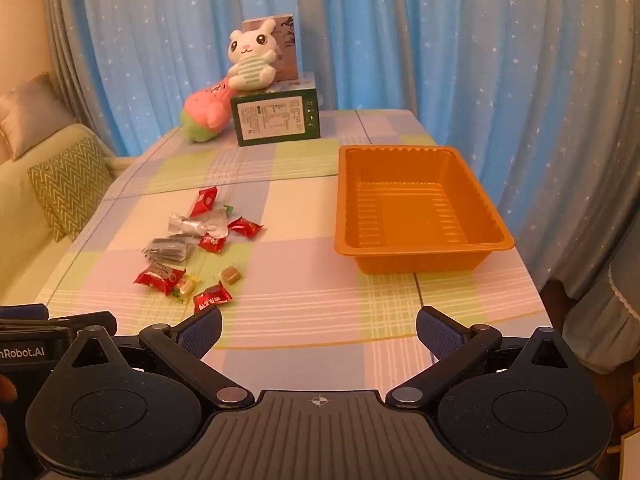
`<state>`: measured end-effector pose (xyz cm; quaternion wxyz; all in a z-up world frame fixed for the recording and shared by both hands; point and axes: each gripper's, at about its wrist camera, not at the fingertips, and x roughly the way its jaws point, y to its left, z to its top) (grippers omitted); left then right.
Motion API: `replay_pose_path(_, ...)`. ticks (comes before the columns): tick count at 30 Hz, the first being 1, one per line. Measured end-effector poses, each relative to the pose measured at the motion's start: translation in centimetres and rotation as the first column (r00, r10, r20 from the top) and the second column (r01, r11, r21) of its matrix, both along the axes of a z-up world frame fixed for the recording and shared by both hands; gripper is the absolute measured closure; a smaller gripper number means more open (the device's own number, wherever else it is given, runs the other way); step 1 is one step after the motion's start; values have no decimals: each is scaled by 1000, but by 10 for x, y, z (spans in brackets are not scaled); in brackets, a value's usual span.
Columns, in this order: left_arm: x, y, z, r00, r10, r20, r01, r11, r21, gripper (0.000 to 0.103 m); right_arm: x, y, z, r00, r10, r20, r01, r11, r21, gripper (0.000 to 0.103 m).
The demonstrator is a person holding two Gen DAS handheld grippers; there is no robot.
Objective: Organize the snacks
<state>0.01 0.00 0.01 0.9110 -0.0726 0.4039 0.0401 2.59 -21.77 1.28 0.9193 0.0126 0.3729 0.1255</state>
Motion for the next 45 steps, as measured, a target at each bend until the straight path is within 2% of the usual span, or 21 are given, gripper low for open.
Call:
replay_pose_path(5,6,12,5,1000,-2,7,2,999,-46,1,-2,0,2,1000,-1,8,1,1000,7,0)
replay_pose_path(6,1,7,9,1000,1,23,-1,1000,-11,1,-2,-1,2,1000,-1,9,1,1000,6,0)
replay_pose_path(8,-4,6,11,999,-1,41,1,1000,-2,1,-3,-2,3,1000,-3,13,2,1000,3,0)
replay_pose_path(13,-5,3,5,999,1,45,0,1000,-10,1,-8,-2,8,1000,-17,22,17,1000,6,0)
replay_pose_path(45,-6,-2,9,998,-15,55,16,1000,-17,1,-6,-3,4,1000,-12,15,12,1000,1,0)
